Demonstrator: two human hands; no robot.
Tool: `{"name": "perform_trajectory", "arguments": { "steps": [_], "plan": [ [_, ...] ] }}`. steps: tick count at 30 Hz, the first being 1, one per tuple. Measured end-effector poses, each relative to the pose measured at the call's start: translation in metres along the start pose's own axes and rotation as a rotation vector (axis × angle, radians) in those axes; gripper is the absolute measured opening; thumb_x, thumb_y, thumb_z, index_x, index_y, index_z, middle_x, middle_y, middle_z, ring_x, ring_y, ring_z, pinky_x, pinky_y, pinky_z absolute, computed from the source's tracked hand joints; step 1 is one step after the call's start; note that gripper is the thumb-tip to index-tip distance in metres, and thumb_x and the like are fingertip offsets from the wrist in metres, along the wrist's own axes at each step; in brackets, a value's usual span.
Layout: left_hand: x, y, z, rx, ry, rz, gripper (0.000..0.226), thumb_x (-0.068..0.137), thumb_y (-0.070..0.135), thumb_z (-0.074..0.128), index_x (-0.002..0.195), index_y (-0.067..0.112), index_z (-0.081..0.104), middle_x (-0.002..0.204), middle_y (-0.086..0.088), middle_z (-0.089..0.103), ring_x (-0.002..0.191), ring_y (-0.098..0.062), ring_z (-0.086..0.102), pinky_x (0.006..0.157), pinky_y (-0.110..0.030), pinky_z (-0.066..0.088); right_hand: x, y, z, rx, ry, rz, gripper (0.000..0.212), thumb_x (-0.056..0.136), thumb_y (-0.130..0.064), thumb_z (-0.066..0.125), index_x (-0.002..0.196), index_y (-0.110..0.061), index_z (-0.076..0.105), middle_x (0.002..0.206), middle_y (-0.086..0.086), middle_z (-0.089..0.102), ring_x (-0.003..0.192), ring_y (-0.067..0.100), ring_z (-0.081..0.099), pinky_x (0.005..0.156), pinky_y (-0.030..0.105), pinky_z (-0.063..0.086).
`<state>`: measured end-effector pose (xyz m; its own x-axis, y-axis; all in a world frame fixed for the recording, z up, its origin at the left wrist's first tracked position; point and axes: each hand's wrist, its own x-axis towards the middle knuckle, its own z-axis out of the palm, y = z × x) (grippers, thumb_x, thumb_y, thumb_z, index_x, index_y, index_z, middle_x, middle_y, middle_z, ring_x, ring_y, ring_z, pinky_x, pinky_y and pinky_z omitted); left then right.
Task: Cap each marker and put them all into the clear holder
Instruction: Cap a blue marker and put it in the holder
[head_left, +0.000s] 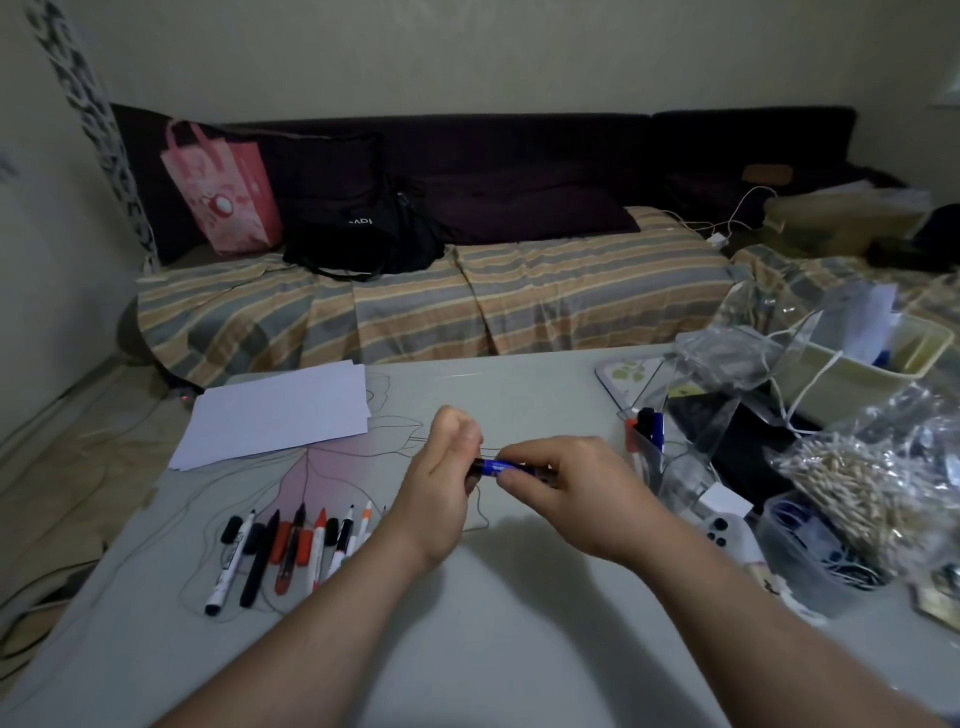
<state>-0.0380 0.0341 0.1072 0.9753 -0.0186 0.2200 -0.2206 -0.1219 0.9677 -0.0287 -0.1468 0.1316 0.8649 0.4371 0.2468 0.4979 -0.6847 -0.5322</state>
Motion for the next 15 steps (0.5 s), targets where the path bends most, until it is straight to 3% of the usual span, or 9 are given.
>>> {"name": "perform_trajectory", "arguments": {
  "steps": [3, 5, 8, 10, 12, 13, 15],
  "plan": [
    [-0.007, -0.010, 0.002, -0.058, -0.093, -0.106, 0.046, 0.096, 0.048, 0.031, 0.098, 0.004, 0.047, 0.067, -0.008, 0.038, 0.059, -0.015, 0.034, 0.058, -0.027, 0.033, -0.006, 0.007, 0.004, -0.141, -0.094, 0.001, 0.021, 0.097, -0.054, 0.049, 0.108, -0.044, 0.064, 0.072, -0.015, 0.060, 0.088, 0.010, 0.050, 0.076, 0.039, 0.042],
    [-0.007, -0.015, 0.003, -0.142, -0.100, -0.190, 0.049, 0.094, 0.050, 0.030, 0.102, 0.008, 0.055, 0.066, -0.008, 0.052, 0.060, -0.016, 0.043, 0.059, -0.027, 0.038, -0.007, 0.016, -0.001, -0.151, -0.106, 0.040, 0.016, 0.097, -0.052, 0.053, 0.106, -0.045, 0.065, 0.081, -0.019, 0.063, 0.094, 0.009, 0.048, 0.080, 0.037, 0.040],
    [-0.002, -0.016, 0.003, -0.178, -0.033, -0.261, 0.040, 0.102, 0.047, 0.036, 0.112, 0.017, 0.060, 0.080, -0.009, 0.067, 0.066, -0.017, 0.053, 0.059, -0.026, 0.044, -0.006, 0.031, -0.019, -0.018, 0.103, 0.089, 0.005, 0.093, -0.035, 0.069, 0.098, -0.036, 0.071, 0.086, -0.015, 0.064, 0.079, 0.002, 0.055, 0.072, 0.027, 0.039],
    [-0.004, -0.018, 0.002, -0.014, -0.002, -0.261, 0.020, 0.105, 0.034, 0.046, 0.111, 0.026, 0.063, 0.090, -0.003, 0.070, 0.072, -0.017, 0.057, 0.060, -0.023, 0.047, -0.006, 0.040, -0.039, 0.106, 0.385, 0.196, 0.008, 0.091, -0.026, 0.074, 0.097, -0.030, 0.071, 0.087, -0.012, 0.067, 0.072, 0.001, 0.061, 0.067, 0.021, 0.045],
    [-0.008, -0.025, 0.000, 0.244, -0.039, -0.205, 0.014, 0.099, 0.029, 0.056, 0.107, 0.035, 0.066, 0.096, 0.008, 0.070, 0.075, -0.011, 0.063, 0.063, -0.020, 0.050, -0.009, 0.050, -0.059, 0.256, 0.575, 0.311, 0.011, 0.092, -0.020, 0.072, 0.099, -0.028, 0.069, 0.088, -0.010, 0.071, 0.071, -0.003, 0.066, 0.063, 0.013, 0.051],
    [-0.011, -0.030, -0.002, 0.401, -0.087, -0.152, 0.016, 0.096, 0.029, 0.059, 0.107, 0.037, 0.066, 0.098, 0.013, 0.068, 0.079, -0.008, 0.065, 0.067, -0.020, 0.051, -0.011, 0.056, -0.065, 0.265, 0.638, 0.354, 0.010, 0.093, -0.021, 0.071, 0.099, -0.029, 0.069, 0.089, -0.010, 0.072, 0.073, -0.002, 0.067, 0.066, 0.017, 0.055],
    [-0.014, -0.038, -0.003, 0.677, -0.224, -0.055, 0.020, 0.094, 0.030, 0.059, 0.110, 0.040, 0.065, 0.106, 0.020, 0.062, 0.089, -0.001, 0.061, 0.082, -0.022, 0.050, -0.013, 0.072, -0.071, 0.143, 0.683, 0.422, 0.009, 0.094, -0.029, 0.070, 0.102, -0.030, 0.069, 0.092, -0.009, 0.073, 0.083, 0.013, 0.069, 0.078, 0.037, 0.059]
  ]
}}
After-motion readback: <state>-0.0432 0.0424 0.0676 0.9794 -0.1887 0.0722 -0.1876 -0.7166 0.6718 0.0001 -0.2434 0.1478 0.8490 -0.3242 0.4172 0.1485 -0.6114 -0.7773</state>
